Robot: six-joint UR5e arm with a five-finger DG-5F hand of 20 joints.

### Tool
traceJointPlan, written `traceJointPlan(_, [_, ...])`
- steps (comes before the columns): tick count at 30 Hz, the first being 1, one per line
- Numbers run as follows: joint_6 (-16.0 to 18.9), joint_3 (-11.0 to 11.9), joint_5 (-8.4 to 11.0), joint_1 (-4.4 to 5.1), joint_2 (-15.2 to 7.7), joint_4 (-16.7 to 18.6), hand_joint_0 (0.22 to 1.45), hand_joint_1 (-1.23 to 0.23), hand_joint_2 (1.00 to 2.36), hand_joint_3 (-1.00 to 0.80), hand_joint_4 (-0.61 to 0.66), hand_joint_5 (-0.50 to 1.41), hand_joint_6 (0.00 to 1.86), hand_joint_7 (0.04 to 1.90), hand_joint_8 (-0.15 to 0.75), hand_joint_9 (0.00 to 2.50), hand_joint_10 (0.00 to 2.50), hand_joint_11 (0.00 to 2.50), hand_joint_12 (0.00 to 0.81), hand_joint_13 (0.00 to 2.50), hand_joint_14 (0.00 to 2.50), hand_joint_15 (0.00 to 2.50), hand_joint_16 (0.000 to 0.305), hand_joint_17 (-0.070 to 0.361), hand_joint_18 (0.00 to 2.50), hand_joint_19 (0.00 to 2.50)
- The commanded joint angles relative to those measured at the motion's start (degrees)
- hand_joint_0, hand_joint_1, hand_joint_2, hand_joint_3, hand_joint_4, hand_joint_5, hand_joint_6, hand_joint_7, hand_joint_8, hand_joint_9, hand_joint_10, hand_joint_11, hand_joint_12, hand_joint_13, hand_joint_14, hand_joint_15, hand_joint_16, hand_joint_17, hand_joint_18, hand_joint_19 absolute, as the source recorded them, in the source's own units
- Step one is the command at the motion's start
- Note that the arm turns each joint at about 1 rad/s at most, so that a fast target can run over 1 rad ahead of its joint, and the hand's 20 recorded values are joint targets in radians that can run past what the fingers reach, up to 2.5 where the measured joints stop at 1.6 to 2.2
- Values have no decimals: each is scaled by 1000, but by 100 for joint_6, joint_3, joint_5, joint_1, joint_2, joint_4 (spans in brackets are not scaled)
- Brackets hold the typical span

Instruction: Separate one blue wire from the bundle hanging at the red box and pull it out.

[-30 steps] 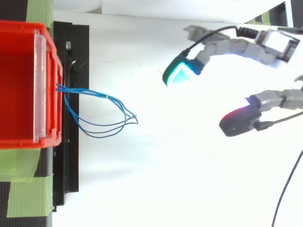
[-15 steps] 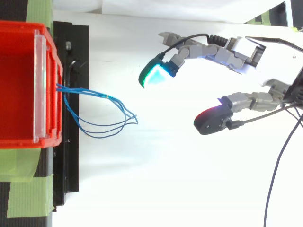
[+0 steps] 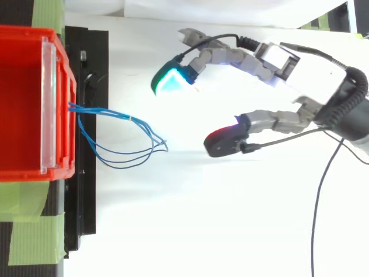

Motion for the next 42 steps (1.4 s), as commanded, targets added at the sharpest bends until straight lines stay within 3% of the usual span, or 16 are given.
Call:
traceJointPlan(1, [-145,258,27,16,-239,-53,528,-680,1000,-500,221,-260,502,862,251,0,0,0,338,0,0,44,63,143,0,35])
traceJointPlan(5, [-128,724,-52,-28,-934,-70,531,-687,1000,-500,224,-259,503,873,253,0,0,0,340,0,0,39,63,143,0,40])
traceJointPlan(7, [-22,847,-96,-37,-1065,-61,530,-690,1000,-500,227,-258,502,879,254,0,0,0,340,0,1,36,63,143,0,38])
traceJointPlan(8, [145,1023,-140,-46,-1171,-105,531,-690,1000,-500,229,-258,503,887,254,0,0,0,341,0,0,41,63,143,0,38])
traceJointPlan(12, [259,1181,-175,-46,-1180,-290,531,-689,1000,-500,238,-254,502,902,255,0,0,0,340,0,0,39,64,143,0,43])
traceJointPlan(21, [268,1181,-377,-46,-1180,-475,526,-665,1000,-500,243,-251,502,903,258,0,0,0,343,0,0,45,64,143,0,48])
traceJointPlan(24, [303,1181,-561,-55,-1180,-633,524,-655,1000,-500,244,-251,503,903,260,0,0,0,344,0,0,43,64,144,0,62])
traceJointPlan(30, [470,1181,-685,-55,-1162,-642,520,-642,1000,-500,243,-251,502,906,260,0,0,0,345,0,1,43,64,144,0,60])
traceJointPlan(42, [558,1181,-667,-81,-696,-729,515,-623,1000,-500,247,-252,503,902,264,0,0,0,348,0,0,48,64,145,0,71])
